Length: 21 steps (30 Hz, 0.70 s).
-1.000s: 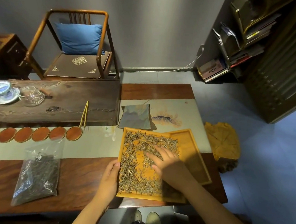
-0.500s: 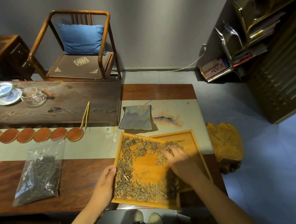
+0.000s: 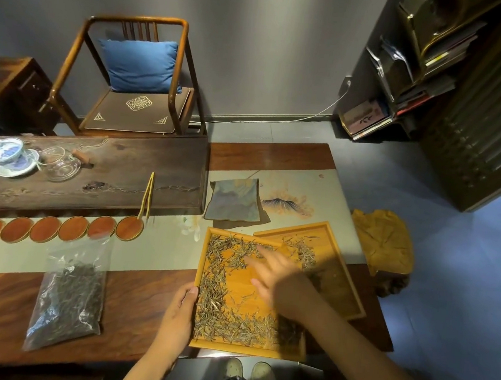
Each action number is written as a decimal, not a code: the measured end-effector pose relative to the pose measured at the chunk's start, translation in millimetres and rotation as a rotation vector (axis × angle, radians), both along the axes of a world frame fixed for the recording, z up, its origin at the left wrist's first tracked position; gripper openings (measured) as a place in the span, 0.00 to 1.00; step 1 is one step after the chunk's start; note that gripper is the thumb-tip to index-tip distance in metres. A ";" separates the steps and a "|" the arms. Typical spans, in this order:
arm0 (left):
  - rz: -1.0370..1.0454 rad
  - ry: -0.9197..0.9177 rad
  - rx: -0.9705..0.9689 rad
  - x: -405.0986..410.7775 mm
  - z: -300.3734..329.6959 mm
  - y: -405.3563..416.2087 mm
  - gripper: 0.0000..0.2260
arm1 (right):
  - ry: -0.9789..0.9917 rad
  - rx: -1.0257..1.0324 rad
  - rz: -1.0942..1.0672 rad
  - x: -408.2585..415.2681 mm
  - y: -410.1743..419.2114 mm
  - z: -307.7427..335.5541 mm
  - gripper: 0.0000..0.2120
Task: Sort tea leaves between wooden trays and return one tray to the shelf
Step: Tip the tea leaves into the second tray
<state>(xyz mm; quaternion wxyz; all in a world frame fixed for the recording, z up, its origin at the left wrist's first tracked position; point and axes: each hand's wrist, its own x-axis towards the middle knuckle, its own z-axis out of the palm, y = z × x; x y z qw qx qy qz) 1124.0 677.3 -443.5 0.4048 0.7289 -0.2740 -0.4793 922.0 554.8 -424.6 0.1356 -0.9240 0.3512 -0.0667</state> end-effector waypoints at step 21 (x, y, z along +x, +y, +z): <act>-0.017 0.005 -0.043 -5.8 5.3 -7.2 0.10 | 0.186 -0.027 0.042 16.2 -14.3 -20.0 0.24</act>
